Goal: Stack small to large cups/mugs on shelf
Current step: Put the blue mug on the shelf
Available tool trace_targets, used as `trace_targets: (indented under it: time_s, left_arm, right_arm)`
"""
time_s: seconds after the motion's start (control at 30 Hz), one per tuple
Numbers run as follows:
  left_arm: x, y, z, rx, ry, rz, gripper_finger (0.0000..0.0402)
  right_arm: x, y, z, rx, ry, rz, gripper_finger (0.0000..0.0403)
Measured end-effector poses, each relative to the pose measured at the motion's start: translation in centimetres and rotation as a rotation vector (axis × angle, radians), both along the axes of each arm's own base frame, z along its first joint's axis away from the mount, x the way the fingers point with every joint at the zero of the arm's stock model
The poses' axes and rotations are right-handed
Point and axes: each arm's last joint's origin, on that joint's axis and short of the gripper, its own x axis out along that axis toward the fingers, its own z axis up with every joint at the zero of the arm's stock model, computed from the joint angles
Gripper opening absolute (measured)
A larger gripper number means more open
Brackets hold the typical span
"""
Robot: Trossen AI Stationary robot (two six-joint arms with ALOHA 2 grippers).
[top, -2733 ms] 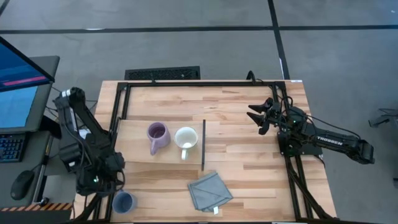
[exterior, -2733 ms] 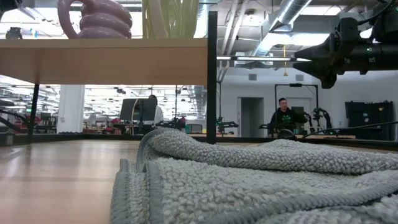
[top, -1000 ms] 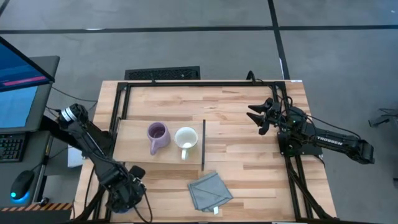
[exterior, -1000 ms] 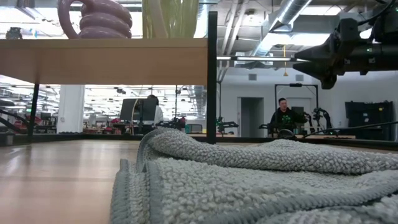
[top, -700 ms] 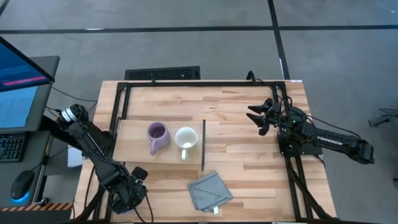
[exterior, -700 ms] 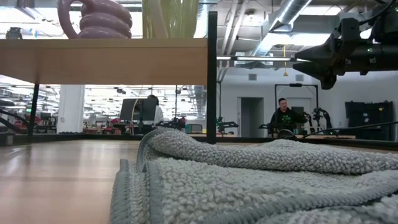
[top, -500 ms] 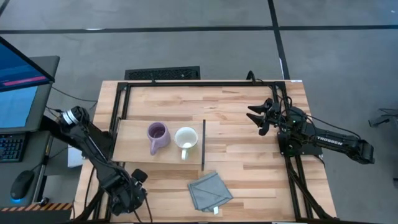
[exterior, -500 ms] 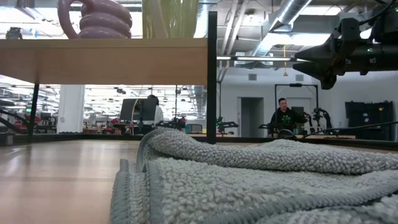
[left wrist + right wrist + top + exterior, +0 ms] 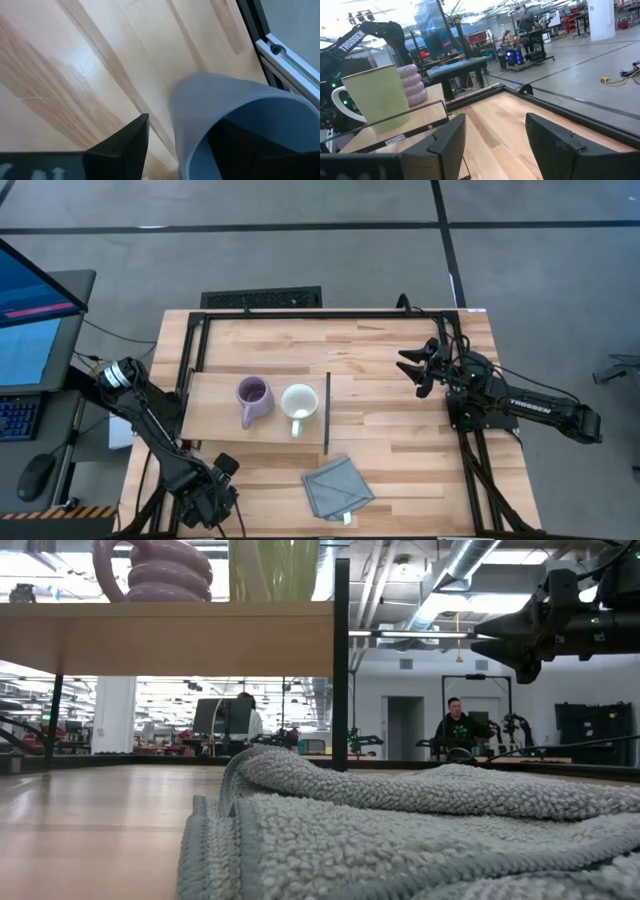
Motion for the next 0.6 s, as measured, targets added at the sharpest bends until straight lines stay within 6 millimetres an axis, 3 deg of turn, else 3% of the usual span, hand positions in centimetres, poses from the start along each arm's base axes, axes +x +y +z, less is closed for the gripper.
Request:
trace_targets:
  time_s: [0.17, 0.43, 0.6]
  left_arm:
    - [-0.03, -0.03, 0.00, -0.009, 0.013, 0.003, 0.0164]
    - [-0.03, -0.04, 0.00, -0.007, 0.010, 0.005, 0.0066]
    - [-0.07, -0.03, -0.01, 0.012, -0.007, 0.036, 0.0031]
  right_arm:
    - [0.00, 0.00, 0.00, 0.000, 0.000, 0.000, 0.0230]
    - [0.01, 0.00, -0.11, 0.005, 0.010, 0.000, 0.0230]
    - [0.00, 0.00, -0.11, 0.005, 0.010, 0.000, 0.0230]
